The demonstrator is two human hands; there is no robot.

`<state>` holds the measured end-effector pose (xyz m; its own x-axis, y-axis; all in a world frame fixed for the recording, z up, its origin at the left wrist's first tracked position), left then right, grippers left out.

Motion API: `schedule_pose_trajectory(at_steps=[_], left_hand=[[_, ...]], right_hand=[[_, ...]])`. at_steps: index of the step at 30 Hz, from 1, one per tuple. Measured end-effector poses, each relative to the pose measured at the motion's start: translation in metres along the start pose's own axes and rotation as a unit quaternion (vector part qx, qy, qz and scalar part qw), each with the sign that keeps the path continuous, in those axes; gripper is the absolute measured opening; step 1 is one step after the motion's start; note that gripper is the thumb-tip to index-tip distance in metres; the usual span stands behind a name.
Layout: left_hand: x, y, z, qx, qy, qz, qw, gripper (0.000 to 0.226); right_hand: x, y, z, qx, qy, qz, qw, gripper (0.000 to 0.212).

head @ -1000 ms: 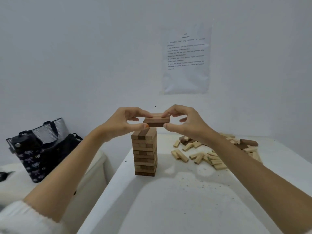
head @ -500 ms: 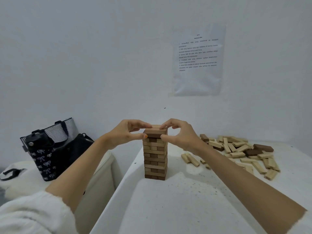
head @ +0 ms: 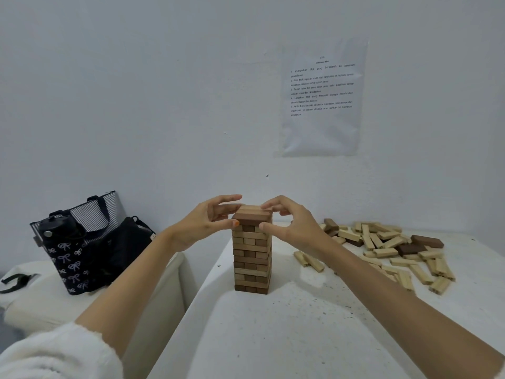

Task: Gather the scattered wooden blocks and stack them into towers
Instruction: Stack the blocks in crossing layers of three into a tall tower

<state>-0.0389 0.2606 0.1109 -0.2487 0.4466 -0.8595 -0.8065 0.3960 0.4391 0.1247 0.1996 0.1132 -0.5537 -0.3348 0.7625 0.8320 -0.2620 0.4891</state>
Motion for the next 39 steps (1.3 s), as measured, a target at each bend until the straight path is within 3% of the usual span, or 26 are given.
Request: schedule_pose_trajectory(at_steps=[3, 7, 10, 13, 20, 26, 39], left_hand=[[0.008, 0.002, -0.003, -0.038, 0.025, 0.006, 0.999, 0.072], [0.014, 0.006, -0.012, -0.153, 0.049, -0.166, 0.973, 0.061], [0.016, -0.008, -0.02, -0.196, 0.077, -0.208, 0.955, 0.058], [0.016, -0.027, -0.02, -0.19, 0.101, -0.224, 0.951, 0.065], [0.021, -0.037, -0.018, -0.203, 0.135, -0.212, 0.946, 0.074], [0.012, -0.045, -0.018, -0.195, 0.127, -0.195, 0.953, 0.055], [0.011, -0.047, -0.018, -0.206, 0.127, -0.197, 0.95, 0.053]], right_hand=[[-0.004, -0.005, -0.008, 0.003, -0.033, 0.055, 0.998, 0.051], [-0.011, -0.009, -0.015, -0.054, -0.091, 0.156, 0.982, 0.048], [-0.015, -0.032, -0.015, -0.048, -0.151, 0.211, 0.964, 0.055], [-0.014, -0.054, -0.012, -0.049, -0.194, 0.252, 0.947, 0.071], [-0.009, -0.06, -0.007, -0.061, -0.193, 0.282, 0.938, 0.063], [-0.013, -0.061, -0.006, -0.061, -0.203, 0.28, 0.936, 0.064], [-0.013, -0.065, -0.008, -0.069, -0.199, 0.288, 0.934, 0.072]])
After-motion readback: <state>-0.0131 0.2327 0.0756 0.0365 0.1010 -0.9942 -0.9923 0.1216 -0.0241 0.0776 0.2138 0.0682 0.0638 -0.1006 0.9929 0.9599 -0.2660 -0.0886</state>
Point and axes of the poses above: each hand's wrist, its own z-axis towards the middle knuckle, its own y-axis out of the back of the hand, x = y × z, the point moved 9 cm from there along z, towards the middle knuckle, and after that the axes turned 3 degrees about -x, right-handed, at the moved point
